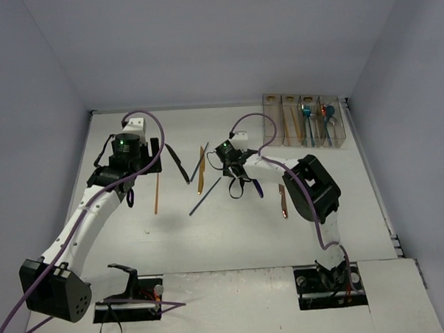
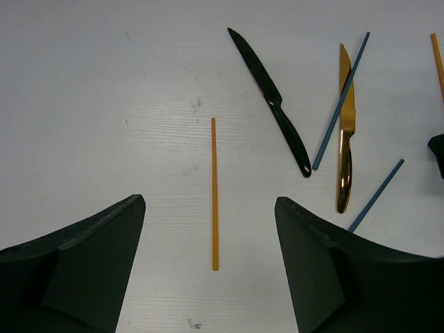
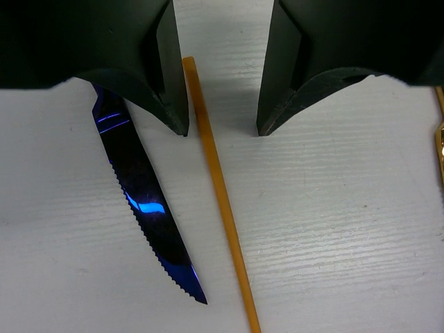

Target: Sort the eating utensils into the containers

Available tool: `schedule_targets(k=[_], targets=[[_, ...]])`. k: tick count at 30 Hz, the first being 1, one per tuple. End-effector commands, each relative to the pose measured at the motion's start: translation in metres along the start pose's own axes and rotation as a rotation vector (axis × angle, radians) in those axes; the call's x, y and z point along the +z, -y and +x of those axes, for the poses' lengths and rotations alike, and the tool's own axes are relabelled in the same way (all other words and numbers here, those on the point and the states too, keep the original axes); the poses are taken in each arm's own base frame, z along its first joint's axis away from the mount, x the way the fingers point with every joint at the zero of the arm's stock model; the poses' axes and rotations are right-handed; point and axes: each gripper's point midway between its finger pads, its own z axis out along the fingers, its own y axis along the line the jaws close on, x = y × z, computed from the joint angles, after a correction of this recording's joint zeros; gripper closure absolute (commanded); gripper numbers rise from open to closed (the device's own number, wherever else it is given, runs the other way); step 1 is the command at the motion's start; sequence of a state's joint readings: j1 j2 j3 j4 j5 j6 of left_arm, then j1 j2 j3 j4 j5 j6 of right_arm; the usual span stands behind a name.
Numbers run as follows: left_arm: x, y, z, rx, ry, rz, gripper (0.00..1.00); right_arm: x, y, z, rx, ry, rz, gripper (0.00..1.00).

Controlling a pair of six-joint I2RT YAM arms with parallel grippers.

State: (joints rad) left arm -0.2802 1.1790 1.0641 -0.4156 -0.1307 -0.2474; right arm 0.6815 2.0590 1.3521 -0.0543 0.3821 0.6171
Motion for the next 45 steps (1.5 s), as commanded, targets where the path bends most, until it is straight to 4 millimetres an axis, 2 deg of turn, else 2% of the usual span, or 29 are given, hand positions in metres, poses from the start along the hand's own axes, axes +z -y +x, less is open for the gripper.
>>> schedule_targets(k=[1,3,7,9,11,15,17,22,24,25,28,32,35,37,40,45], targets=[[-0.007,0.002,-0.025,-0.033,0.078,0.016,0.27,0.0,0.0,-0.004,0.013,0.022,0.021,0.67],[-0.007,0.002,-0.025,-0.033,0.078,0.016,0.27,0.001,0.003,0.0,0.004,0.016,0.028,0.72],[-0.006,0.002,-0.025,-0.032,0.075,0.016,0.27,0.003,0.007,0.001,-0.027,0.012,0.034,0.9],[-0.005,0.002,-0.024,-0.032,0.072,0.015,0.27,0.001,0.005,-0.008,-0.04,0.026,0.025,0.99],[-0.006,0.002,-0.024,-0.032,0.071,0.015,0.27,-0.003,0.004,-0.02,-0.082,0.048,0.014,1.0],[-0.005,0.002,-0.024,-0.03,0.073,0.013,0.27,-0.029,-0.009,-0.068,-0.186,0.131,-0.069,1.0],[-0.005,0.002,-0.024,-0.03,0.071,0.016,0.27,-0.041,-0.003,-0.09,-0.219,0.172,-0.086,1.0],[-0.005,0.003,-0.024,-0.03,0.07,0.017,0.27,-0.064,0.04,-0.153,-0.223,0.257,-0.126,1.0],[-0.005,0.003,-0.024,-0.03,0.07,0.018,0.27,-0.064,0.077,-0.182,-0.192,0.289,-0.087,1.0],[-0.005,0.003,-0.024,-0.03,0.069,0.017,0.27,-0.065,0.084,-0.189,-0.199,0.297,-0.089,1.0],[-0.004,0.003,-0.024,-0.028,0.067,0.016,0.27,-0.053,0.124,-0.22,-0.176,0.318,-0.055,1.0],[-0.003,0.003,-0.022,-0.025,0.063,0.018,0.27,-0.025,0.148,-0.236,-0.162,0.307,-0.054,1.0],[-0.001,0.004,-0.021,-0.022,0.056,0.022,0.27,0.003,0.163,-0.241,-0.175,0.286,-0.04,1.0],[0.001,0.006,-0.02,-0.015,0.052,0.032,0.27,0.028,0.171,-0.235,-0.161,0.252,-0.029,1.0],[0.003,0.011,-0.019,-0.004,0.04,0.056,0.27,0.048,0.183,-0.235,-0.126,0.236,-0.021,1.0],[0.006,0.016,-0.017,0.009,0.029,0.084,0.27,0.064,0.201,-0.234,-0.101,0.226,0.016,0.98]])
